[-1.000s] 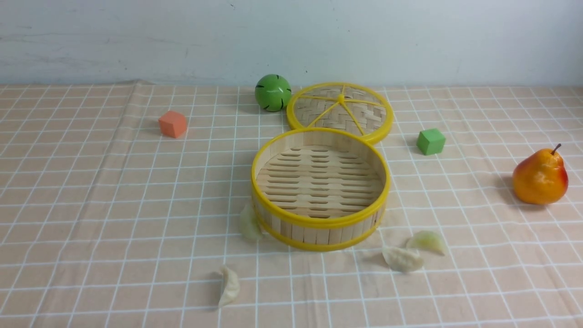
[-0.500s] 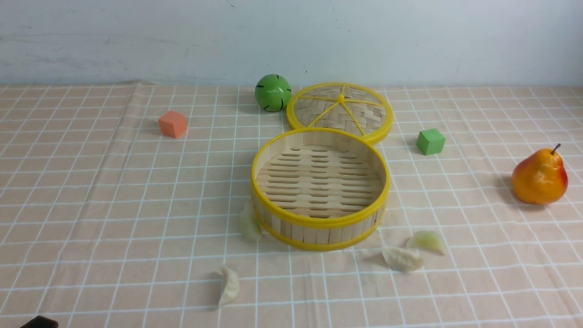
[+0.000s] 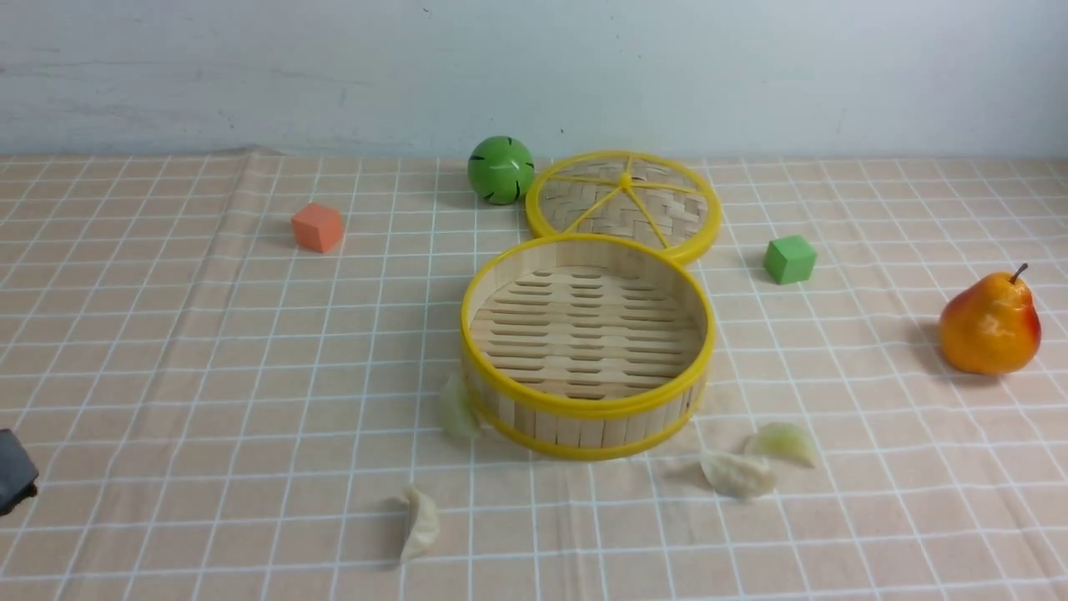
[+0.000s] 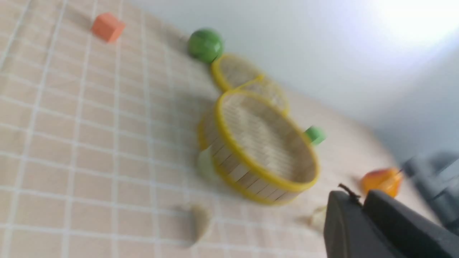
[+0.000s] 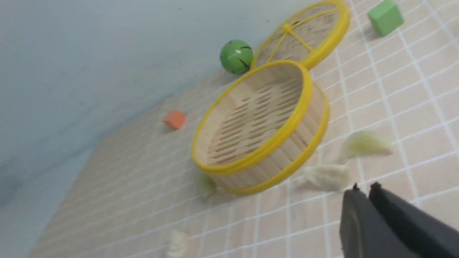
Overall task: Put the dumplings into the steamer on the table with the brown tablecloth.
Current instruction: 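Reach for and grasp a dumpling on the table with the left gripper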
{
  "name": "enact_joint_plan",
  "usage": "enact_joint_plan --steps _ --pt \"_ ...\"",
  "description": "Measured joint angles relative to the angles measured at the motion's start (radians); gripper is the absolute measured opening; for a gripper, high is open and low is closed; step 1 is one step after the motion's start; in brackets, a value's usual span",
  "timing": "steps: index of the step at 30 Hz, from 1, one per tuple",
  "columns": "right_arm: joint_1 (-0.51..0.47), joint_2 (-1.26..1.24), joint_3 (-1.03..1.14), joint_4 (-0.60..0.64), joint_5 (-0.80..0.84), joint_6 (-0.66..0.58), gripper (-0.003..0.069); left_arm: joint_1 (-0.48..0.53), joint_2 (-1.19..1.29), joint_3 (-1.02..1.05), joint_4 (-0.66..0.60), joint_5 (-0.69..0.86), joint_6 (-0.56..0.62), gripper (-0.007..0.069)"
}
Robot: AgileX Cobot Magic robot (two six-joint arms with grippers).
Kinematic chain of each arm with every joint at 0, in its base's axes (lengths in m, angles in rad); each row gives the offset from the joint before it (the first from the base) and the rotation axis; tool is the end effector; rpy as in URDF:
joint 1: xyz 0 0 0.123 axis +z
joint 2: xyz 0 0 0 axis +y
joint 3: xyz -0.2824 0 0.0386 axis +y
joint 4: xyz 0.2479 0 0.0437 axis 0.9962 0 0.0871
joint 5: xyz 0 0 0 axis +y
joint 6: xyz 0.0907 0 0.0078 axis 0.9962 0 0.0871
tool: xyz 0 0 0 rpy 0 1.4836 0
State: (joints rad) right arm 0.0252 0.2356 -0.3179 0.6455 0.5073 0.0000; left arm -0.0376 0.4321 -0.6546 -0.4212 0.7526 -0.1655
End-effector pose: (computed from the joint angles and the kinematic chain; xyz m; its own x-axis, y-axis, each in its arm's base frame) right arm 0.0615 0.0282 0.2689 -0.3742 0.5166 -0.7701 -0.1216 0.7960 0.5930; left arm 0.0714 -0.0282 0.3397 -0.4788 -0.4270 -0.7671 0.0811 0.8485 -0.5229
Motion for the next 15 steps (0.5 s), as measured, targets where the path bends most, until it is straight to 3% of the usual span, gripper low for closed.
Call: enact_joint_plan --steps 1,5,8,12,13,15 --pt "0.000 0.000 -0.011 0.000 0.000 0.000 -0.0003 0.000 0.000 0.000 0.000 0.000 0.000 0.0005" --pt "0.000 0.294 -0.266 -0.202 0.203 -0.133 -0.0018 -0.011 0.294 -0.180 0.184 0.278 0.034 -0.0014" --pt "0.014 0.426 -0.377 -0.260 0.338 -0.179 -0.0018 -0.057 0.408 -0.220 0.236 0.328 0.043 -0.0014" --pt "0.133 0.612 -0.477 -0.288 0.479 -0.210 -0.0018 -0.226 0.562 -0.263 0.315 0.333 0.048 -0.0014" --pt "0.230 0.681 -0.492 -0.311 0.515 -0.224 -0.0018 -0.317 0.642 -0.278 0.349 0.333 0.029 -0.0014" --pt "0.332 0.731 -0.500 -0.345 0.541 -0.224 -0.0015 -0.397 0.707 -0.298 0.387 0.333 -0.019 -0.0010"
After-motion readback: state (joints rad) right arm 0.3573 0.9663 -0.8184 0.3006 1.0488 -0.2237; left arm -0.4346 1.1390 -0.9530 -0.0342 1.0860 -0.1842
